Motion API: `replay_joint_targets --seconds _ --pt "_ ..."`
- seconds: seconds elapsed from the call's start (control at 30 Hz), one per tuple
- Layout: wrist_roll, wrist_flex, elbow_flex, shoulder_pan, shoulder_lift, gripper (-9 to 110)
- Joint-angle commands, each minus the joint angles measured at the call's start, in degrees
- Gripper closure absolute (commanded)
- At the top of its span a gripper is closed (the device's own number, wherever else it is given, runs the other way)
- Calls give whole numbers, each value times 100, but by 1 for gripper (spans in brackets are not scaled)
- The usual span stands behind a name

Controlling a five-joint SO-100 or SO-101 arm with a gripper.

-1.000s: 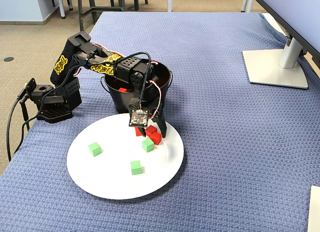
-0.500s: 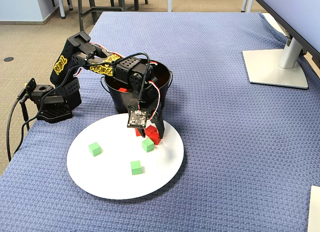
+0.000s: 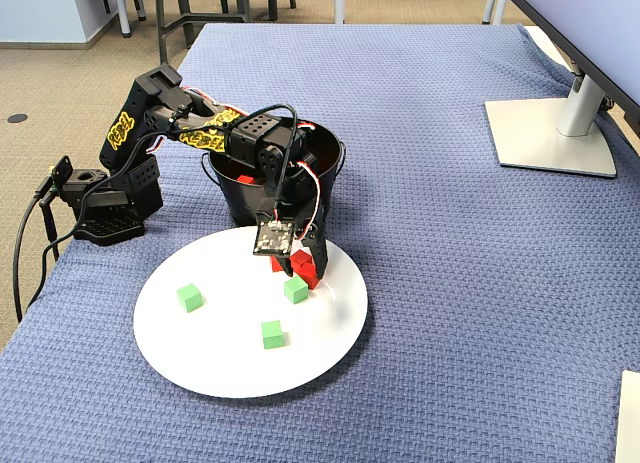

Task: Pick up the red cubes from the white plate and place them in the black recipient

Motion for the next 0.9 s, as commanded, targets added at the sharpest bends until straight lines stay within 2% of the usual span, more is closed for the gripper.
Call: replay_joint_targets --seconds 0.0,0.33,0.4,0.47,0.57,0.7,0.87 --pt "62 -88 -387 123 35 94" --pt "70 -105 -404 149 -35 100" --pt "53 -105 -396 132 -53 97" --pt "9 -88 -396 114 -70 85" --pt "26 -79 -387 114 -62 76" --pt "9 -62 -378 97 -53 75" --pt "-18 -62 -325 26 -53 79"
